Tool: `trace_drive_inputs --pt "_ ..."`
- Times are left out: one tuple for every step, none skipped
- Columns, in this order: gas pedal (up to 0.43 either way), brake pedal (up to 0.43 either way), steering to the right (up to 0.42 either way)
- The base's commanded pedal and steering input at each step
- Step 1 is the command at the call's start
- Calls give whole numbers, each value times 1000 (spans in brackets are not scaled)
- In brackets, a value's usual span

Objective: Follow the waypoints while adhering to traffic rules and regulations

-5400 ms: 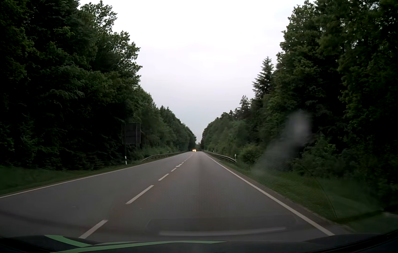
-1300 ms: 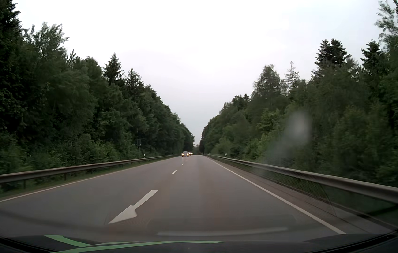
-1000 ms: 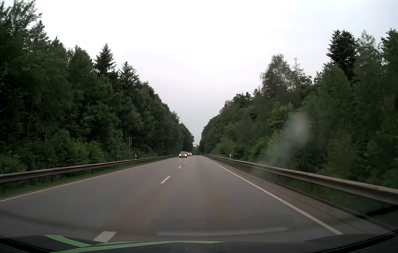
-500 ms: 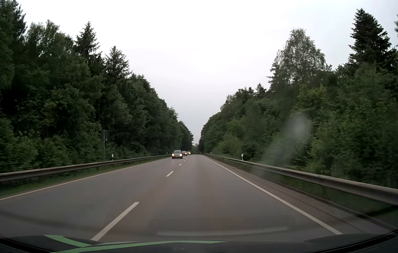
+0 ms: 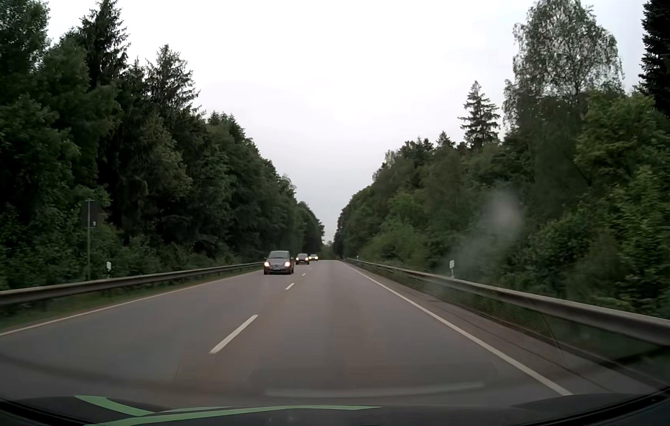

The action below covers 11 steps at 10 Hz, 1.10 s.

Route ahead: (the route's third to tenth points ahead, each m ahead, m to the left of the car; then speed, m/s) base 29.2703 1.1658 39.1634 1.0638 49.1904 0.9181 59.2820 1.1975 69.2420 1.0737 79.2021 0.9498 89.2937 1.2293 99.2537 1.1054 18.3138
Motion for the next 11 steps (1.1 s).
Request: trace_drive_inputs --pt "98 0 -1" --pt "98 0 -2" --pt "98 0 -3" --pt "98 0 -3" --pt "98 0 -3" --pt "98 0 -3" --pt "98 0 -3" --pt "98 0 -3" --pt "98 0 -3" --pt "98 0 -4" --pt "98 0 -4"
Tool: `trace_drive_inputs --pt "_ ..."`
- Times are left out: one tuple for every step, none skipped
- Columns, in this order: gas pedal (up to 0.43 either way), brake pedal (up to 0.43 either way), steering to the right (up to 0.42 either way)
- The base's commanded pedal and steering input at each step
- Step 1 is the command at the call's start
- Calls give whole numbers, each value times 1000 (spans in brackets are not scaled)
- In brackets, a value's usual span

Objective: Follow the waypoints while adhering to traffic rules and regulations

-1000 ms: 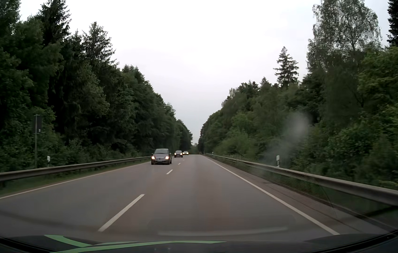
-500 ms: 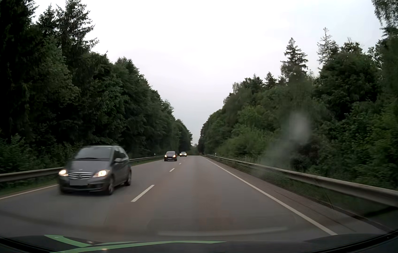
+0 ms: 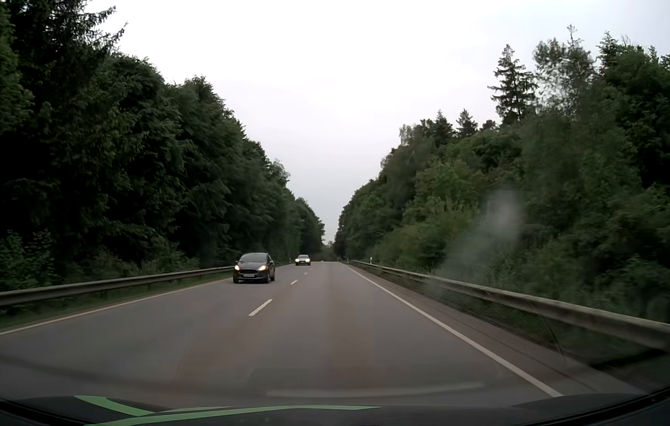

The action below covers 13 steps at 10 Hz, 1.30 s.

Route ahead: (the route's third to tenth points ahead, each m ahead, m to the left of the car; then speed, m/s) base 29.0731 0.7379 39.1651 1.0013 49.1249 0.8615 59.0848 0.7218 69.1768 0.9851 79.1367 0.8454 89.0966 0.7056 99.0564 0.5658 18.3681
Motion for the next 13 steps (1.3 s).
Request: trace_drive_inputs --pt "98 0 -4" --pt "98 0 -4" --pt "98 0 -4" --pt "98 0 -4" --pt "98 0 -4" --pt "98 0 -4" --pt "98 0 -4" --pt "98 0 -4" --pt "98 0 -4" --pt "98 0 -4" --pt "98 0 -4" --pt "98 0 -4" --pt "98 0 -3"
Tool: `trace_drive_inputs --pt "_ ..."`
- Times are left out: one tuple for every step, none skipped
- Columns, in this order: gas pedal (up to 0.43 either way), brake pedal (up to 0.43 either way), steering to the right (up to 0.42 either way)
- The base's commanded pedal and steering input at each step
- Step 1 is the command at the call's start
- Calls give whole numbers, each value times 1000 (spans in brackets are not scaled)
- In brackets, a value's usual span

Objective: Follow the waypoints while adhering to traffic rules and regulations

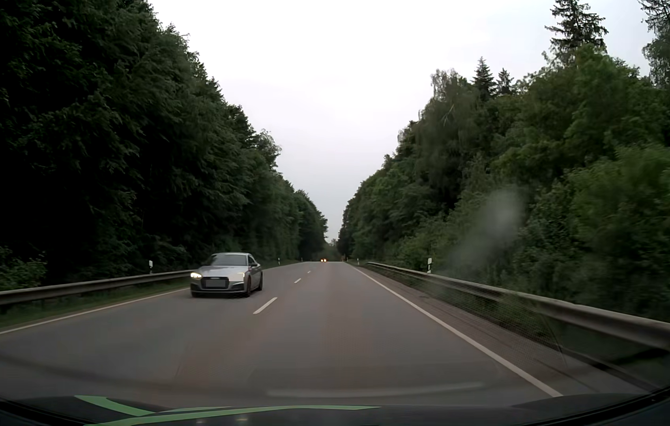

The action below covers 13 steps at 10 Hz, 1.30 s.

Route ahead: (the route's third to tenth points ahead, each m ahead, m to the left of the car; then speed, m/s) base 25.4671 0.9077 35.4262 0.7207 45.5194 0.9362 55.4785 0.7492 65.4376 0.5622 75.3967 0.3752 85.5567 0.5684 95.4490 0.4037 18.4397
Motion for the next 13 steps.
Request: trace_drive_inputs --pt "98 0 -3" --pt "98 0 -3" --pt "98 0 -3" --pt "98 0 -3" --pt "98 0 -3" --pt "98 0 -3" --pt "98 0 -3" --pt "98 0 -3" --pt "98 0 -3" --pt "98 0 -3" --pt "98 0 -3" --pt "98 0 -3" --pt "98 0 -2"
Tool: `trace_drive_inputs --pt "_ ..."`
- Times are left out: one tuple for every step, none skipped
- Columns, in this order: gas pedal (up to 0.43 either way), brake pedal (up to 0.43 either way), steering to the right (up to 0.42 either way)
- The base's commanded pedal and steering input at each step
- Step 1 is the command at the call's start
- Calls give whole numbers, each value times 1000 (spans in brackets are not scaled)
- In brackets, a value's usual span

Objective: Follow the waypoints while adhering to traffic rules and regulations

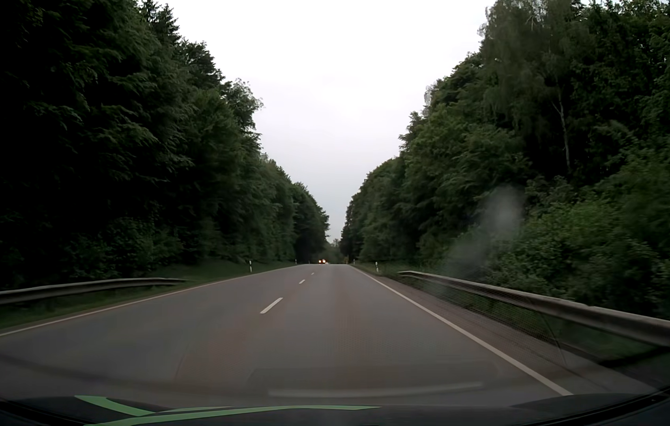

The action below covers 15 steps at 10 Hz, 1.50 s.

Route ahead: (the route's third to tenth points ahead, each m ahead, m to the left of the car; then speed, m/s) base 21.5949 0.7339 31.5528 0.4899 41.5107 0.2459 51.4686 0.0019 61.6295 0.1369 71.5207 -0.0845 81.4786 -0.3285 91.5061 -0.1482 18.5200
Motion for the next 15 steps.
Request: trace_drive_inputs --pt "98 0 -2" --pt "98 0 -1" --pt "98 0 -2" --pt "98 0 -1" --pt "98 0 -1" --pt "98 0 -1" --pt "98 0 -1" --pt "98 0 -1" --pt "98 0 -1" --pt "98 0 -1" --pt "98 0 -1" --pt "98 0 -1" --pt "98 0 -1" --pt "98 0 -1" --pt "98 0 -1"
